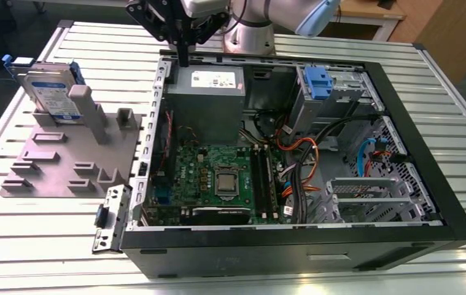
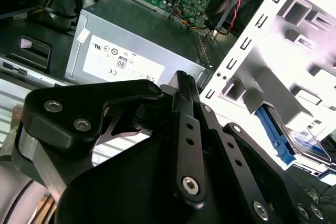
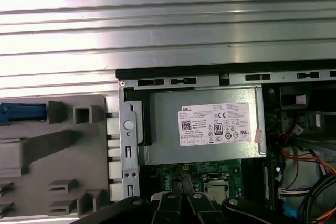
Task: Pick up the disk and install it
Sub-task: 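Reach for the disk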
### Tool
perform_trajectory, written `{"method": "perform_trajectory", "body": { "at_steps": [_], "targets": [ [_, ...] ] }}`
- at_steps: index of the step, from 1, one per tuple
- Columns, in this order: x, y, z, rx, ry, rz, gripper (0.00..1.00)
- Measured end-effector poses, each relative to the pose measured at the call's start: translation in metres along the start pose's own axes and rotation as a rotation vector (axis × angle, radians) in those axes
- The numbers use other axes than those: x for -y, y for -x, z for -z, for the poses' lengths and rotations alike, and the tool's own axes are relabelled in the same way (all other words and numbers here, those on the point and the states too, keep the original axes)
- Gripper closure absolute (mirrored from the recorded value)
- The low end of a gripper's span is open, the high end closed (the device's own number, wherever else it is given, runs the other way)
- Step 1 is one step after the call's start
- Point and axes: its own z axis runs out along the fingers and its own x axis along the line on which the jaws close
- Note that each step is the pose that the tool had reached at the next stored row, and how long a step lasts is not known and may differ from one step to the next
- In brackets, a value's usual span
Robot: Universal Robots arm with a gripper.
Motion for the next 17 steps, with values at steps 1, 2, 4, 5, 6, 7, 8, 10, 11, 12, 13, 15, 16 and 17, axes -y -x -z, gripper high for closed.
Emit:
{"method": "perform_trajectory", "body": {
  "at_steps": [1, 2, 4, 5, 6, 7, 8, 10, 11, 12, 13, 15, 16, 17],
  "targets": [
    [0.0000, -0.0004, -0.0001, 0.0000, 0.0000, 0.000, 0.89],
    [0.0001, -0.0008, -0.0001, 0.0000, 0.0000, 0.000, 0.89],
    [0.0001, -0.0015, -0.0002, 0.0000, 0.0000, 0.000, 0.89],
    [0.0001, -0.0019, -0.0002, 0.0000, -0.0001, 0.000, 0.89],
    [0.0002, -0.0022, -0.0002, 0.0000, 0.0000, 0.000, 0.89],
    [0.0002, -0.0026, -0.0003, 0.0000, 0.0000, 0.000, 0.89],
    [0.0002, -0.0030, -0.0003, 0.0000, 0.0001, 0.000, 0.89],
    [0.0003, -0.0037, -0.0004, 0.0000, 0.0000, 0.000, 0.89],
    [0.0003, -0.0041, -0.0004, 0.0000, 0.0000, 0.000, 0.89],
    [0.0003, -0.0045, -0.0004, 0.0000, 0.0000, 0.000, 0.89],
    [0.0004, -0.0048, -0.0005, 0.0000, 0.0000, 0.000, 0.89],
    [0.0004, -0.0056, -0.0006, 0.0001, 0.0000, 0.000, 0.89],
    [0.0005, -0.0059, -0.0006, 0.0001, 0.0001, 0.000, 0.89],
    [0.0005, -0.0062, -0.0006, 0.0000, 0.0000, 0.000, 0.89]
  ]
}}
